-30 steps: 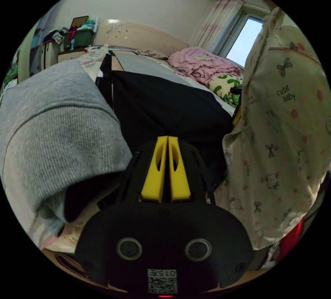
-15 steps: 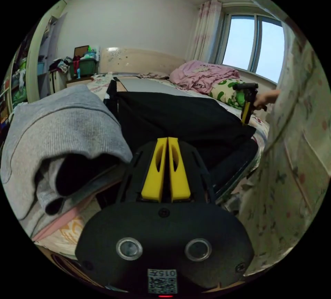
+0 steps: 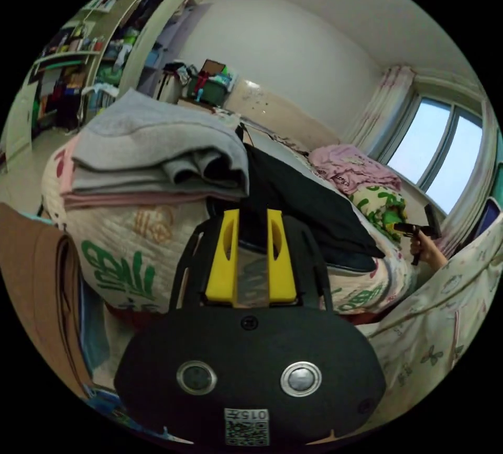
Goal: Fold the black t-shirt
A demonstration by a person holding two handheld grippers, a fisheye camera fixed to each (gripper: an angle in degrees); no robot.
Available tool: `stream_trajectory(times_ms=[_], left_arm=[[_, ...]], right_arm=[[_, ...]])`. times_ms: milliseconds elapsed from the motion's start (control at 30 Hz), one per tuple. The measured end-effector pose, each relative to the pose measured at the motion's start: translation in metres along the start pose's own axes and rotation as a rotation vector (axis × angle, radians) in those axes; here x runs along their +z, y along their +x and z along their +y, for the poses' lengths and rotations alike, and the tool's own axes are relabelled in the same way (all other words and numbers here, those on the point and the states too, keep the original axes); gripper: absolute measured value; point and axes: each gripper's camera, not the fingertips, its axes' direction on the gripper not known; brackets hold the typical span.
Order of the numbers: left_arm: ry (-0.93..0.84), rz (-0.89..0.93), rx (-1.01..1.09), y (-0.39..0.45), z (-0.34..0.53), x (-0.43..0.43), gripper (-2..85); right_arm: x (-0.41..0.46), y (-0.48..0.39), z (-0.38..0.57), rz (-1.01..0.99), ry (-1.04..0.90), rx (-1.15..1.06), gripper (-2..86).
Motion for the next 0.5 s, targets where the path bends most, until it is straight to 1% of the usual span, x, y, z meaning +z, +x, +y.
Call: stream_trajectory(times_ms=[133, 200, 267, 333, 433, 500], left_arm=[[0.032, 0.036, -0.017, -0.017, -0.018, 0.0, 8.5], [-0.012, 0.041, -0.02, -0.029, -0.038, 0.014, 7.8], [-0.007, 0.033, -0.031, -0.037, -0.051, 0.017, 4.7], [-0.024, 0.081, -0.042, -0.047, -0.065, 0.014, 1.5], [0.004, 0.083, -0.025, -0.056, -0.079, -0.009, 0.2], [-0.018, 0.086, -0.029, -0.063, -0.091, -0.018, -0.1]], right_arm=[[-0.003, -0.077, -0.014, 0.053, -0.046, -0.138, 6.1], [-0.002, -0.104, -0.012, 0.072, -0.063, -0.163, 6.4], [-0.006, -0.13, -0.001, 0.112, -0.085, -0.173, 6.5], [-0.014, -0.139, 0.011, 0.152, -0.089, -0.141, 6.6], [-0.042, -0.138, 0.035, 0.157, -0.045, -0.038, 6.5], [-0.061, -0.129, 0.049, 0.143, 0.0, 0.054, 6.2]])
